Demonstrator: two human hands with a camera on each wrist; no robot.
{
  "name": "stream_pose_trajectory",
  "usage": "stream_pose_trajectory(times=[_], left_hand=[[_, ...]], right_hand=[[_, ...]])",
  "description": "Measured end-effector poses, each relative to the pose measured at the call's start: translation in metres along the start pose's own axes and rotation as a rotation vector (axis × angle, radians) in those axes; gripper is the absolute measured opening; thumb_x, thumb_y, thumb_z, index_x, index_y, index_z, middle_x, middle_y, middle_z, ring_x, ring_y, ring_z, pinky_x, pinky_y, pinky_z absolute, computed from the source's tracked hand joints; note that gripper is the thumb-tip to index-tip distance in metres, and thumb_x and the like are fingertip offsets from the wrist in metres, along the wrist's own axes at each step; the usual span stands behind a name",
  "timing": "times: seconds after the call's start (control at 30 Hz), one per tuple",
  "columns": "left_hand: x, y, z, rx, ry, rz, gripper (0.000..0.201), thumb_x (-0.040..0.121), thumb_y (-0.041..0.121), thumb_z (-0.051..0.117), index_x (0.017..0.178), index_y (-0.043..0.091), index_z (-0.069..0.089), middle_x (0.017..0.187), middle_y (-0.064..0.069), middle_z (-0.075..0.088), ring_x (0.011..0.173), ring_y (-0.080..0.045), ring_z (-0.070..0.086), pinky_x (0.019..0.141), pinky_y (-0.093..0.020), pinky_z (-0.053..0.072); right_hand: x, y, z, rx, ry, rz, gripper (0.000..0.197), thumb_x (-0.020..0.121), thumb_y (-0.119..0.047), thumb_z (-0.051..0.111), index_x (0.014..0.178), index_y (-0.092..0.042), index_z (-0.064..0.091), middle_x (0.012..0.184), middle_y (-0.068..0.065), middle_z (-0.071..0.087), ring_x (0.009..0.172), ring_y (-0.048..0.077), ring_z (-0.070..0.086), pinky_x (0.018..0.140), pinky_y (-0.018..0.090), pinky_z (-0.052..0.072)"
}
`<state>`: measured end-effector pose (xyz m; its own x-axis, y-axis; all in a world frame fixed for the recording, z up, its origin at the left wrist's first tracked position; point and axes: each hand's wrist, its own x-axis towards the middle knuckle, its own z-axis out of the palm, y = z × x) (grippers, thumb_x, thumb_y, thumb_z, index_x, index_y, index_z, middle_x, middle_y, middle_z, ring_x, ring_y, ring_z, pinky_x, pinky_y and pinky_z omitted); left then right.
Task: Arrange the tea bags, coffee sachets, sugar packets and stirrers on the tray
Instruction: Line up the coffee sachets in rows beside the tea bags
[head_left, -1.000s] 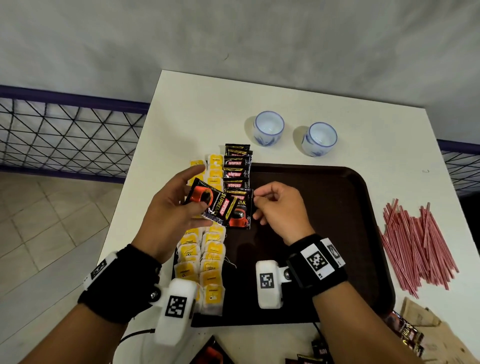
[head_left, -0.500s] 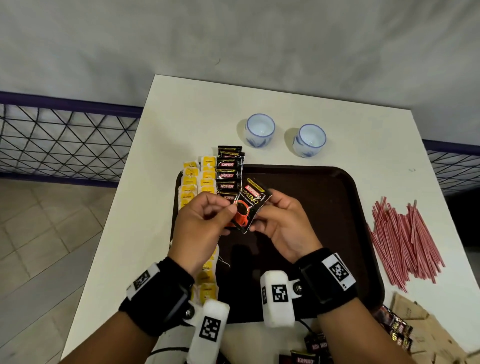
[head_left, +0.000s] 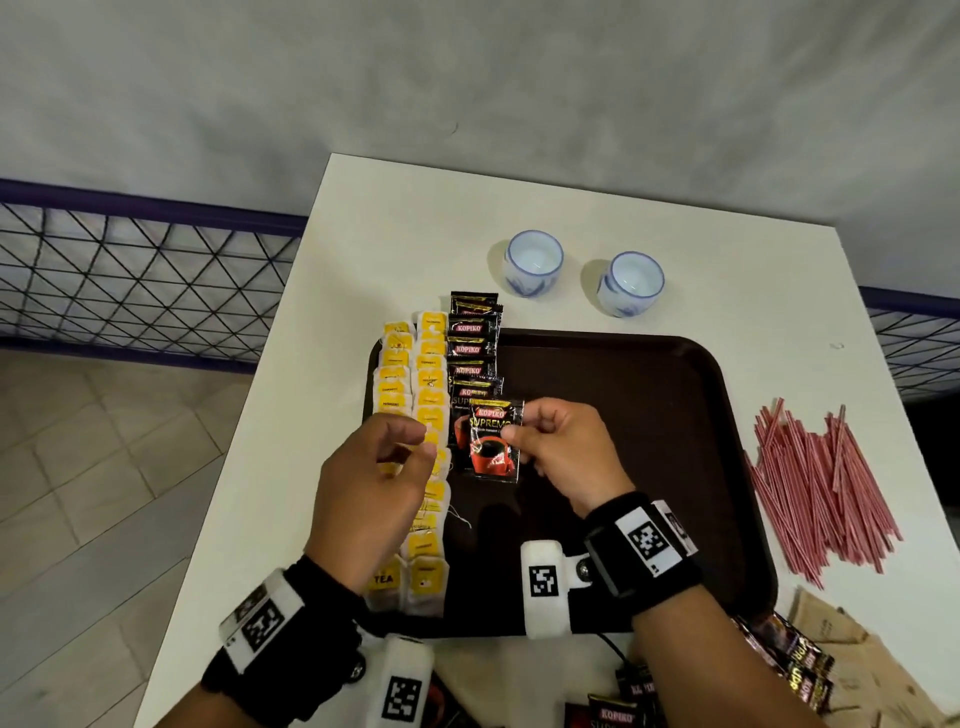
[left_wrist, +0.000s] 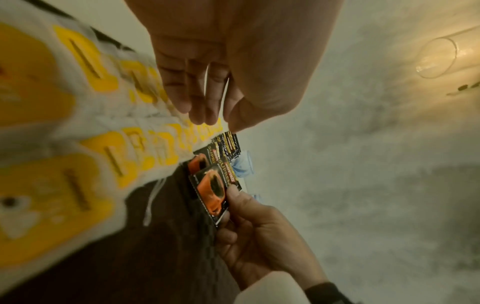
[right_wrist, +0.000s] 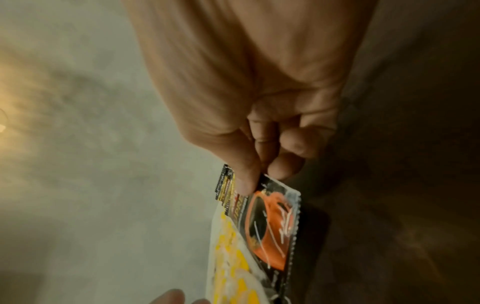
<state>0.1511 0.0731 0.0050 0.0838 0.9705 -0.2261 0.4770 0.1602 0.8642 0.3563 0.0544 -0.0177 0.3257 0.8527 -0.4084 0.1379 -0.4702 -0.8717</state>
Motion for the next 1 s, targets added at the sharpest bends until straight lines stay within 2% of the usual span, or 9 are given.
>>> stream_pose_trajectory(times=[0.1, 0.17, 0.4, 0.47, 0.53, 0.63, 0.83, 0.93, 1.0], left_hand=[[-0.002, -0.006, -0.002, 0.086, -0.034, 0.024, 0.013, 0.09, 0.024, 0.069, 0.103, 0.028, 0.067, 0.104, 0.017, 0.069, 0.094, 0.001, 0.064, 0.074, -0.014, 0.045], [0.0, -0.006, -0.001, 0.102, -0.032, 0.047, 0.016, 0.09, 0.024, 0.069, 0.105, 0.028, 0.067, 0.107, 0.017, 0.068, 0.094, 0.001, 0.063, 0.074, -0.015, 0.045], [0.004, -0.006, -0.004, 0.106, -0.022, 0.058, 0.015, 0.091, 0.024, 0.069, 0.105, 0.028, 0.067, 0.107, 0.018, 0.066, 0.092, 0.005, 0.06, 0.069, -0.008, 0.04], [0.002, -0.008, -0.006, 0.114, -0.027, 0.063, 0.013, 0.091, 0.024, 0.069, 0.104, 0.028, 0.067, 0.106, 0.018, 0.066, 0.091, 0.007, 0.06, 0.068, -0.006, 0.039], [0.0, -0.01, -0.008, 0.127, -0.029, 0.068, 0.012, 0.091, 0.023, 0.069, 0.102, 0.027, 0.067, 0.105, 0.017, 0.067, 0.09, 0.009, 0.06, 0.067, -0.004, 0.04], [-0.004, -0.015, -0.013, 0.108, -0.021, 0.083, 0.01, 0.09, 0.019, 0.07, 0.098, 0.025, 0.068, 0.102, 0.016, 0.068, 0.091, 0.01, 0.059, 0.067, -0.001, 0.04], [-0.021, -0.024, -0.026, 0.056, -0.017, 0.073, 0.013, 0.088, 0.014, 0.072, 0.094, 0.025, 0.07, 0.098, 0.016, 0.071, 0.091, 0.008, 0.061, 0.068, -0.002, 0.043], [-0.031, -0.028, -0.031, 0.076, -0.082, 0.109, 0.015, 0.088, 0.011, 0.072, 0.093, 0.026, 0.072, 0.092, 0.018, 0.072, 0.092, 0.009, 0.061, 0.069, -0.003, 0.043], [-0.04, -0.028, -0.034, 0.099, -0.146, 0.148, 0.017, 0.088, 0.011, 0.072, 0.093, 0.028, 0.073, 0.097, 0.025, 0.07, 0.091, 0.008, 0.062, 0.068, -0.004, 0.044]], right_hand=[[0.001, 0.001, 0.006, -0.001, 0.008, 0.036, 0.011, 0.083, -0.006, 0.077, 0.086, -0.01, 0.067, 0.067, -0.001, 0.063, 0.05, 0.006, 0.056, 0.045, 0.015, 0.042], [0.003, 0.0, 0.01, -0.012, 0.009, 0.041, 0.013, 0.083, -0.008, 0.078, 0.087, -0.012, 0.067, 0.068, 0.0, 0.064, 0.05, 0.007, 0.056, 0.045, 0.018, 0.044], [0.005, -0.005, 0.017, -0.06, 0.018, 0.035, 0.018, 0.083, -0.008, 0.078, 0.075, -0.015, 0.064, 0.061, 0.0, 0.063, 0.047, 0.007, 0.059, 0.045, 0.02, 0.048], [0.006, -0.005, 0.018, -0.11, 0.03, 0.019, 0.018, 0.083, -0.01, 0.078, 0.076, -0.018, 0.063, 0.064, 0.001, 0.065, 0.051, 0.009, 0.062, 0.05, 0.023, 0.052], [0.008, -0.003, 0.019, -0.169, 0.06, 0.0, 0.022, 0.081, -0.016, 0.081, 0.077, -0.025, 0.062, 0.07, 0.001, 0.068, 0.059, 0.013, 0.067, 0.058, 0.031, 0.058], [0.009, 0.0, 0.02, -0.198, 0.098, -0.008, 0.03, 0.077, -0.02, 0.084, 0.08, -0.033, 0.058, 0.075, 0.0, 0.069, 0.069, 0.019, 0.071, 0.067, 0.038, 0.06], [0.006, -0.004, 0.024, -0.138, 0.094, 0.012, 0.023, 0.083, -0.014, 0.078, 0.081, -0.028, 0.061, 0.074, 0.005, 0.07, 0.062, 0.021, 0.07, 0.064, 0.045, 0.062], [0.003, -0.007, 0.024, -0.142, 0.084, 0.011, 0.015, 0.086, -0.014, 0.075, 0.083, -0.025, 0.065, 0.072, 0.003, 0.07, 0.061, 0.021, 0.07, 0.065, 0.043, 0.063], [-0.001, -0.006, 0.021, -0.13, 0.074, 0.023, 0.007, 0.088, -0.014, 0.072, 0.091, -0.019, 0.07, 0.07, 0.0, 0.068, 0.06, 0.019, 0.068, 0.066, 0.04, 0.062]])
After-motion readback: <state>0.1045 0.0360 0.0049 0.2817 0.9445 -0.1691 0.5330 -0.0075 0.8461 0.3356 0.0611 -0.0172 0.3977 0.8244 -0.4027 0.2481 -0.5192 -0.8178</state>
